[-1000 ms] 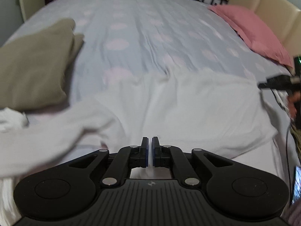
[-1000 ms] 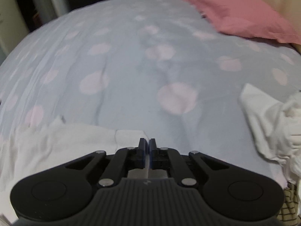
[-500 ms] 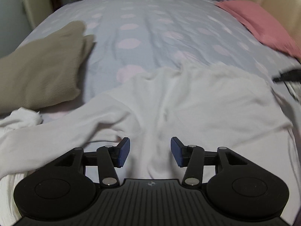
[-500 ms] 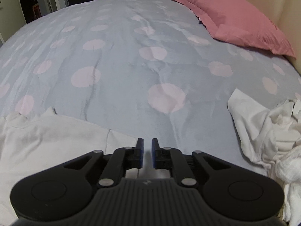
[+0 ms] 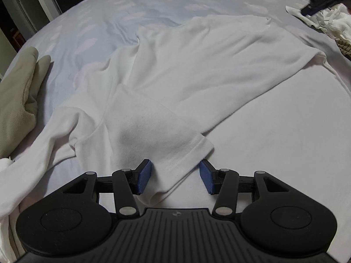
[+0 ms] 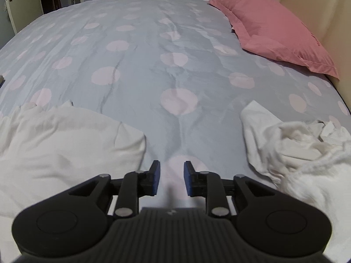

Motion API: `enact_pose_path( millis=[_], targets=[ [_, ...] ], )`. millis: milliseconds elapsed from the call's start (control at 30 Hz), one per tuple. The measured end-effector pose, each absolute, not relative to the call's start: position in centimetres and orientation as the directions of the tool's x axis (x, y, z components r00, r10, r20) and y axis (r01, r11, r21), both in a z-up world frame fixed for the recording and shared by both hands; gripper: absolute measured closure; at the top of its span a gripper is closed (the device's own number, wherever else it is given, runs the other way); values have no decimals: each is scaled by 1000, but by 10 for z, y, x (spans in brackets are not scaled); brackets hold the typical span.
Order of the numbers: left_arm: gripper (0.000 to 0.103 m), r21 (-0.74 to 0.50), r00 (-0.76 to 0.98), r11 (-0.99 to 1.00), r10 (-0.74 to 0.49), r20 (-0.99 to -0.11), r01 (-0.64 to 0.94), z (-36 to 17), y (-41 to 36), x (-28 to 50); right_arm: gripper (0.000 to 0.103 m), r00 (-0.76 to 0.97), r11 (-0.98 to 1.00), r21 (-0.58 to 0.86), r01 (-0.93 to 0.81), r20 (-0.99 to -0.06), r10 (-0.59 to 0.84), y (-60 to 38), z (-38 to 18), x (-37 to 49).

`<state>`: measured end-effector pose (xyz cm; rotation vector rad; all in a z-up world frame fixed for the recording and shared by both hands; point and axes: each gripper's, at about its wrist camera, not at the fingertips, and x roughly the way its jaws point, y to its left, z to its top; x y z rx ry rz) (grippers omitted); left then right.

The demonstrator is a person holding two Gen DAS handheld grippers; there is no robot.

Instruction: Fold clothes

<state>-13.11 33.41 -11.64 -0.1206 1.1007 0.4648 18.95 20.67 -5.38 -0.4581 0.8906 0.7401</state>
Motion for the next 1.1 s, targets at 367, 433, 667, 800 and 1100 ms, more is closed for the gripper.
enact_pose_path(
  millis=[367, 433, 667, 800, 1100],
  targets=[
    [96, -5, 438, 833, 287, -852, -554, -85, 364, -144, 67, 194, 328, -41, -944, -872, 449, 183, -65, 120],
    [96, -25, 465, 815, 304, -831, -579, -70, 371, -149, 63, 201, 270, -83, -959, -874, 443, 185, -71, 106],
    [97, -89, 494, 720, 375, -784, -688, -35, 408, -170, 61, 259, 142, -220, -965, -875, 409, 204, -94, 81],
    [98, -72, 440, 653, 420, -793, -754, -34, 426, -183, 95, 314, 86, -305, -949, -871, 378, 215, -101, 77],
    [98, -15, 324, 594, 417, -849, -804, -64, 447, -201, 78, 213, 197, -161, -967, -936, 281, 213, -90, 113]
  ],
)
